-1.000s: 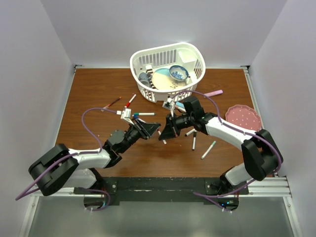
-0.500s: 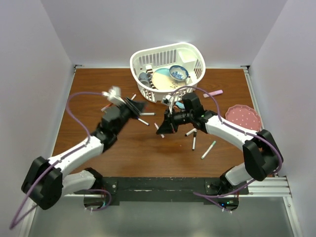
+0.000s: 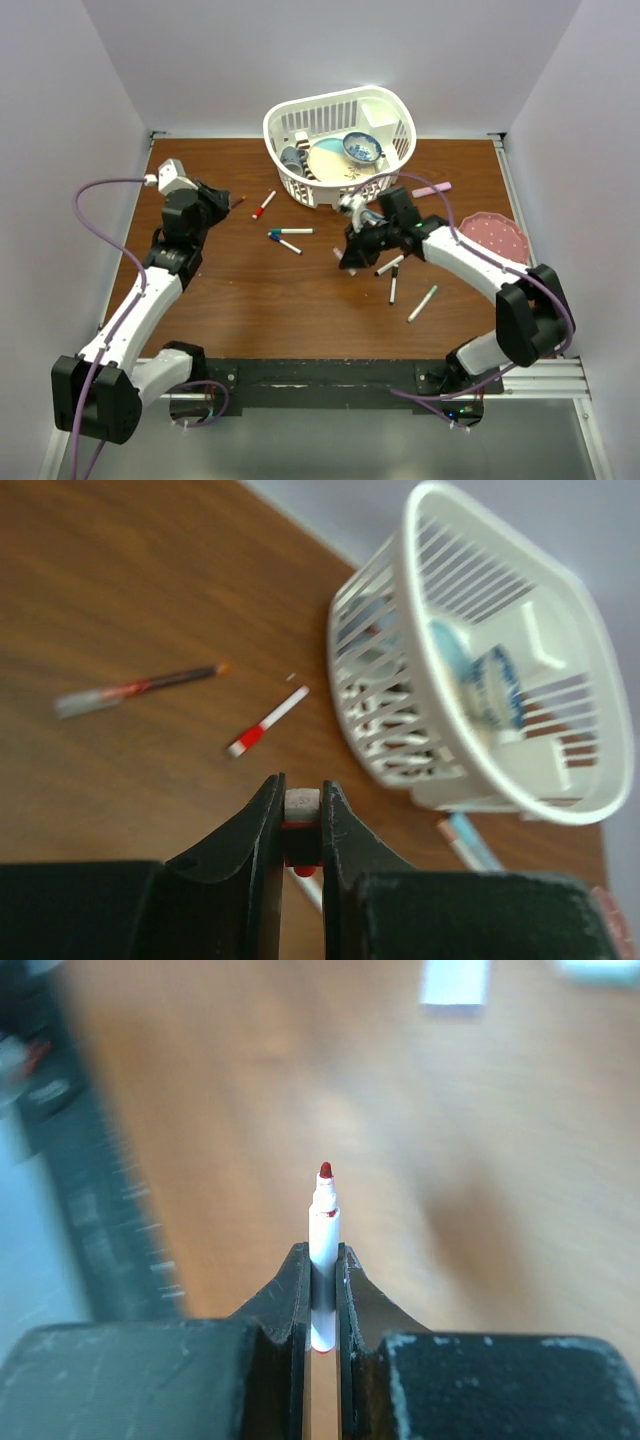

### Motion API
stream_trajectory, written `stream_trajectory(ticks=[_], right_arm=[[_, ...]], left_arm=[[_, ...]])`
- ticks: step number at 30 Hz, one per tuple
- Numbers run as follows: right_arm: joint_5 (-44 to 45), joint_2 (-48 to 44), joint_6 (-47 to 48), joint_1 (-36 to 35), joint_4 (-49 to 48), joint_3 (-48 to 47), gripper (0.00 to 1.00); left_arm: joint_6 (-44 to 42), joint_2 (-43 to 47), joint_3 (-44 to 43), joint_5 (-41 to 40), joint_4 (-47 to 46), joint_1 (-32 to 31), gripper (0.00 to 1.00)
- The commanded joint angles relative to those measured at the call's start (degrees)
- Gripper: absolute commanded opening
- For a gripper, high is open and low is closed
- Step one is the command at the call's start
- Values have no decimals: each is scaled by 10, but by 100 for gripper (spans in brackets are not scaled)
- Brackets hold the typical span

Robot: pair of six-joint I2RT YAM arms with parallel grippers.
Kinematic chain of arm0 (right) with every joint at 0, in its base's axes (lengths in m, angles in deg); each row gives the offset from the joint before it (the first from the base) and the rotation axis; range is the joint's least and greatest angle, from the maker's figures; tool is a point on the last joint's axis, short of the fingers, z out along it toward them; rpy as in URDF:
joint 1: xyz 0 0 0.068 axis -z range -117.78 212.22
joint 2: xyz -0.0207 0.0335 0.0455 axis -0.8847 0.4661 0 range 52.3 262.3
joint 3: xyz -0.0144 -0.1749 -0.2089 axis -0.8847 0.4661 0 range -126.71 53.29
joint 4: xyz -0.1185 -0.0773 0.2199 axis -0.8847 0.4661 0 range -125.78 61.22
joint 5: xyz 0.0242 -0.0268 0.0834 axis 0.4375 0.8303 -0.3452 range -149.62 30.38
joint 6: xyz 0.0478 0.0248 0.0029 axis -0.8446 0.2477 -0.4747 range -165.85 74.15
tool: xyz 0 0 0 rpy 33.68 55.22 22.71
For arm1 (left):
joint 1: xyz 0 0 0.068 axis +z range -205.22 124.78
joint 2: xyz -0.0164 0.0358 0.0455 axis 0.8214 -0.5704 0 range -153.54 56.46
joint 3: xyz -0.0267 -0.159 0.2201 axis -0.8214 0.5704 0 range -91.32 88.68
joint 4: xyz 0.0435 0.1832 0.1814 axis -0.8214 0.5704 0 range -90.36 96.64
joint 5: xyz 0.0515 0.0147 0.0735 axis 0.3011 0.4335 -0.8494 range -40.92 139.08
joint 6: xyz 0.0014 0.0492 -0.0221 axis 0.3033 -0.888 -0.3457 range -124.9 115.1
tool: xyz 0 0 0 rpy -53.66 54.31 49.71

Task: Open the pen caps

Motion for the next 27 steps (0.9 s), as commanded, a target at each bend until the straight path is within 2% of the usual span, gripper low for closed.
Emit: stream_trajectory(ticks=[1,3,6,9,14,20,26,27], right_arm=[[135,-29,56,131,49,-43,0],[192,-29,63,174,46,-48,0],[254,-8,74,199,49,-75,0],[288,46,83,226,62,-120,0],[294,182,95,292,109,-212,0],[312,270,115,329,150,-285,4],[331,332,118,332,157,-314,18],[331,338,118,332,156,-316,25]], left_arm=[[-59,17,7,-26,163,4,0],[-96,26,8,-31,185,4,0],[-129,19,9,-57,199,4,0],[-127,-5,27,-61,193,4,0],[-128,-46,20,-10,198,4,0],[-127,-52,27,4,189,4,0],[-112,-122,22,12,203,5,0],[-106,-134,15,11,215,5,0]])
